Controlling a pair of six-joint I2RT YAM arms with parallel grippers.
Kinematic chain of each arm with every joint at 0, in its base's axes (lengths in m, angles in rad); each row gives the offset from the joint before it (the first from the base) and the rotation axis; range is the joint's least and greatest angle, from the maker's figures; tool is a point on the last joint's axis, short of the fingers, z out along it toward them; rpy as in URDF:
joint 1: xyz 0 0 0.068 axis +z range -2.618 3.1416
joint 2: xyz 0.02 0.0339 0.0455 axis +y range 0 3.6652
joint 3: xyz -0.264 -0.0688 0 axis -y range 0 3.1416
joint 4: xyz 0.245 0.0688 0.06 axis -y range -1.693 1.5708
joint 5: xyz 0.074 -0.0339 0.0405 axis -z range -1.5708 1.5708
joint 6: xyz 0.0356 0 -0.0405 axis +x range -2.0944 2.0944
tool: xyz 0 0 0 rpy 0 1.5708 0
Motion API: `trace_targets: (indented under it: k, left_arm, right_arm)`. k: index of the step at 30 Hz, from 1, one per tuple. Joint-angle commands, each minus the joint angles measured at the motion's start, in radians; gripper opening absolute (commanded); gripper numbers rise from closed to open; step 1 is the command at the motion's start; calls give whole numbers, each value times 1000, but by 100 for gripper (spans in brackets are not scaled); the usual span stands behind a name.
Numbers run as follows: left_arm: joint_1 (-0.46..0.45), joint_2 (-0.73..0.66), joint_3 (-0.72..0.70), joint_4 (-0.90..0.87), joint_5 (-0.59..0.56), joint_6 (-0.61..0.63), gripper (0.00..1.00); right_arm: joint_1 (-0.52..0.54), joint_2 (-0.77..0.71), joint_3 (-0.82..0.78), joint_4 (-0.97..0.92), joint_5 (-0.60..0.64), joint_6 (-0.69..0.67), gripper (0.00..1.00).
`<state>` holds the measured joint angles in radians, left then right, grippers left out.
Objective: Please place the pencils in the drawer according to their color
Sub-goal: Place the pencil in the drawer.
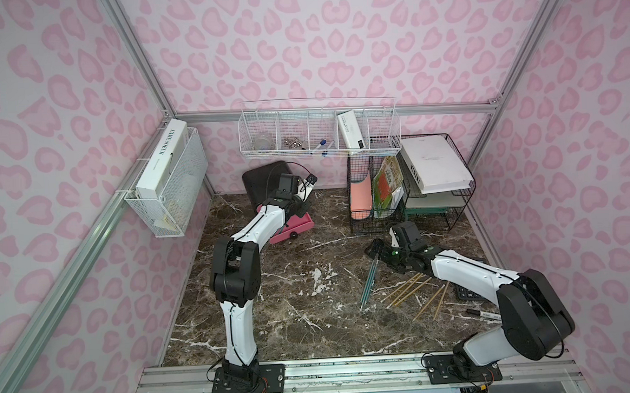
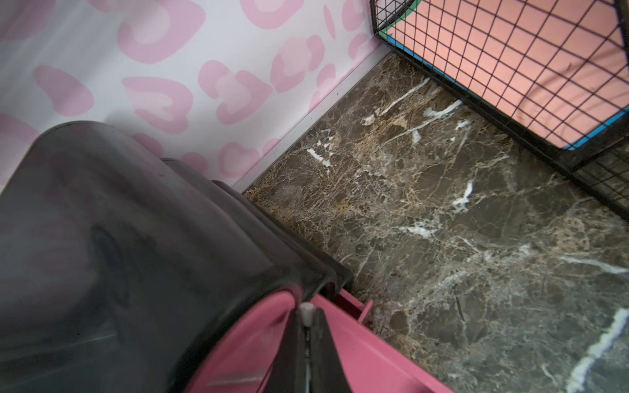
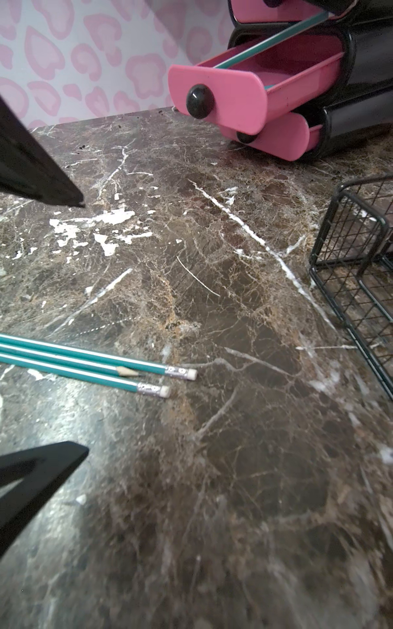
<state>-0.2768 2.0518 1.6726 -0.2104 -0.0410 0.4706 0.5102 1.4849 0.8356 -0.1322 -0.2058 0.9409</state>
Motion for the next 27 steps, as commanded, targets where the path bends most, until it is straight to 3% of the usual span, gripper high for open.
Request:
trace_targets:
  k: [1,3,8,10,19,27]
  left_arm:
    - [1,-6,2,-1,-24,4,0]
    - [2,-6,9,-17,-38,0,4]
    - [5,-3,29,-60,-56,-17,45]
    - [7,-2,37,-65,-66,-28,54]
    - [7,-16,89,-106,-60,-90,64]
    - [-3,-118,31,-19,42,-194,69]
  right_arm:
    - [1,-5,3,-8,6,-4,99]
    - [1,-5,4,-6,5,-4,99]
    - [1,-8,2,-5,3,-6,99]
    - [1,-10,1,-5,2,-5,99]
    - [-1,-23,-5,-4,7,-10,99]
    - [-10,-36,-5,-11,12,-19,99]
